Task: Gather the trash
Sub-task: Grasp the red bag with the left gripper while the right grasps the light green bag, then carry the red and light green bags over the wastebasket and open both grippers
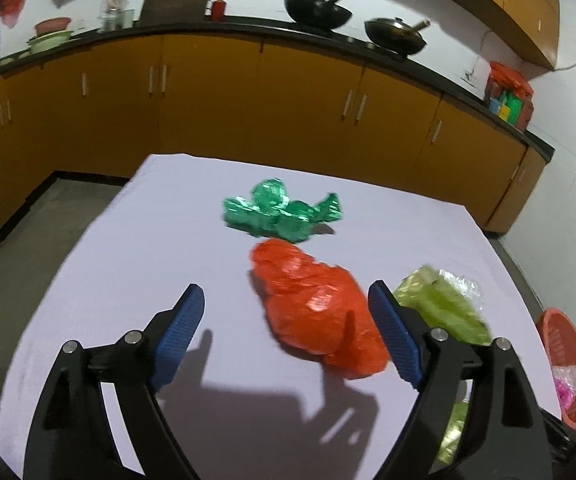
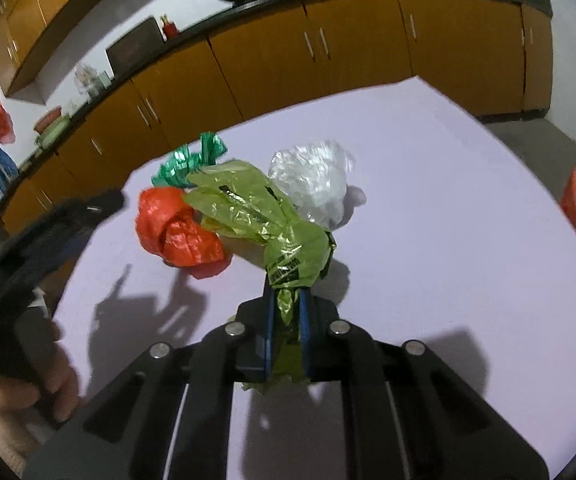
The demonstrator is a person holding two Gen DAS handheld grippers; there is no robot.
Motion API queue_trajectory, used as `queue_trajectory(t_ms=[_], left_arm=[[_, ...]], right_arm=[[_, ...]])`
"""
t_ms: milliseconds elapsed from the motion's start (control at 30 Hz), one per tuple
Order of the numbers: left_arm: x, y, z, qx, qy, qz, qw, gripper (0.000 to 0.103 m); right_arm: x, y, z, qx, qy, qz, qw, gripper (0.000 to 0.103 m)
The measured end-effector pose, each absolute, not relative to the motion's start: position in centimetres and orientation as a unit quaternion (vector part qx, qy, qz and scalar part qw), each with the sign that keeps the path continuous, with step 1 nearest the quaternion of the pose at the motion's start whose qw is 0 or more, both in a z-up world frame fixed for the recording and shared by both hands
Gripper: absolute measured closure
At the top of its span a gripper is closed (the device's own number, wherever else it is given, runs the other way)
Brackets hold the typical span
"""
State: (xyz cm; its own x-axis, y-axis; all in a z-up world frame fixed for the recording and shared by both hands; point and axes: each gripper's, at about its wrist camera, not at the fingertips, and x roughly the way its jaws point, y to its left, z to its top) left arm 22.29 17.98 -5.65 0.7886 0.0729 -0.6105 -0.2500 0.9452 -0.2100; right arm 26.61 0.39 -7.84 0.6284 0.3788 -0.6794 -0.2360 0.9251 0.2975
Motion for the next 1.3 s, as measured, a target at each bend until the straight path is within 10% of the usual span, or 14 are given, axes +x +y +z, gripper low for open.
queue_trajectory(t_ms=[367, 567, 1300], left_arm=[[26.1, 16.2, -8.5, -0.14, 0.375, 0.104, 0.91, 0.02], [25.7, 16.5, -9.4, -0.15, 0.376, 0.106, 0.908, 0.046], [19.7, 8.2, -1.6, -0.103, 0.317, -0.004, 0.943, 0.047]], right_arm=[[25.6, -4.5, -6.1, 0.102, 0.365, 0.133, 0.916, 0.091], [25.6, -6.2, -6.3, 0.107, 0.366, 0.109, 0.918, 0.091], [19.9, -15.1, -1.6, 0.142, 0.303, 0.011, 0.942, 0.091]])
